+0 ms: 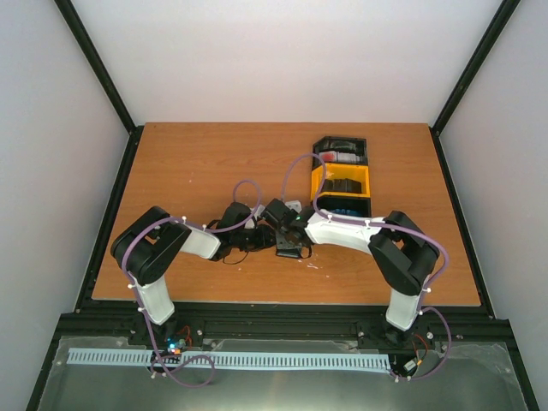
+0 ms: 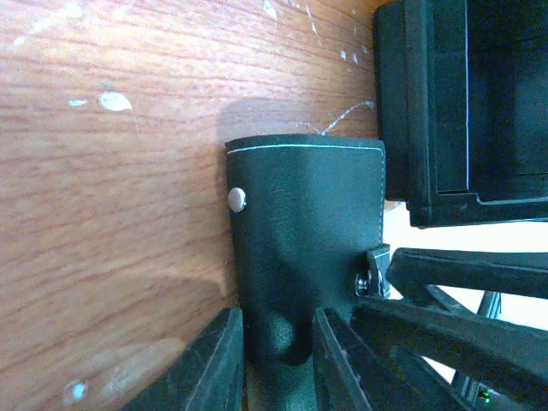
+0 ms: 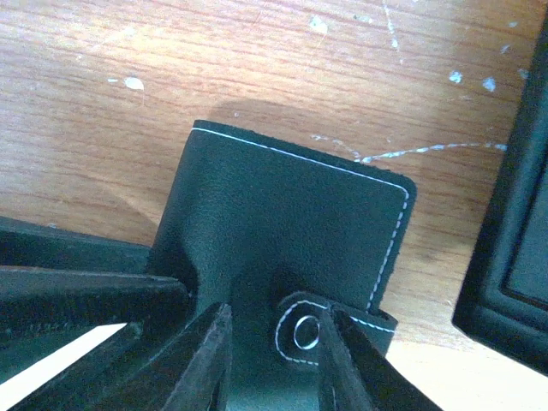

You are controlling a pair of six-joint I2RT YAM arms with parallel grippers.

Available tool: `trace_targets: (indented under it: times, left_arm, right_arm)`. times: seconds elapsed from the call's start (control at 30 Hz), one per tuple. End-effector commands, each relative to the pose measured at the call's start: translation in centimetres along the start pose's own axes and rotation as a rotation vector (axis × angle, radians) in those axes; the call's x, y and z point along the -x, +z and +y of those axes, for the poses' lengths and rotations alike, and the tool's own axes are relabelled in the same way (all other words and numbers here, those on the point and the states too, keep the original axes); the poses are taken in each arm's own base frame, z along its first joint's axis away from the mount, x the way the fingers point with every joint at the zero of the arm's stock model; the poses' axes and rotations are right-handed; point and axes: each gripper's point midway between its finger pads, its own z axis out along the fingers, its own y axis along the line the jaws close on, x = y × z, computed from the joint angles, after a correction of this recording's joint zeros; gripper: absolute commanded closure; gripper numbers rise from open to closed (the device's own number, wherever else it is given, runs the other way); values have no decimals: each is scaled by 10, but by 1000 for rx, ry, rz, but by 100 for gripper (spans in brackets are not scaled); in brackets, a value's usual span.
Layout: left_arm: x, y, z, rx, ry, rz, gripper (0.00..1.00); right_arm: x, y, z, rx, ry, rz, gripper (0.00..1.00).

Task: Put the credit cards into the card holder
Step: Close the card holder at the center of the board.

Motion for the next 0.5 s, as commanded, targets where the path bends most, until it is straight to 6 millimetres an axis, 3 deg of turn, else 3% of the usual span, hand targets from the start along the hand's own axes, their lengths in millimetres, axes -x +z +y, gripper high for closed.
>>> trace_targets:
  times: [0.0,0.2,0.47]
  left_arm:
    - [-98,-18,116,414,-201,268,75]
    - [-99,-18,116,415,-203,269,74]
    - [-99,-18,116,415,-203,268,74]
  right_arm:
    - [14,-18,-6,7,51,-75,71]
    - [15,-21,-13,12,91,-94,77]
    - [8,-8,-21,83,187,-59,84]
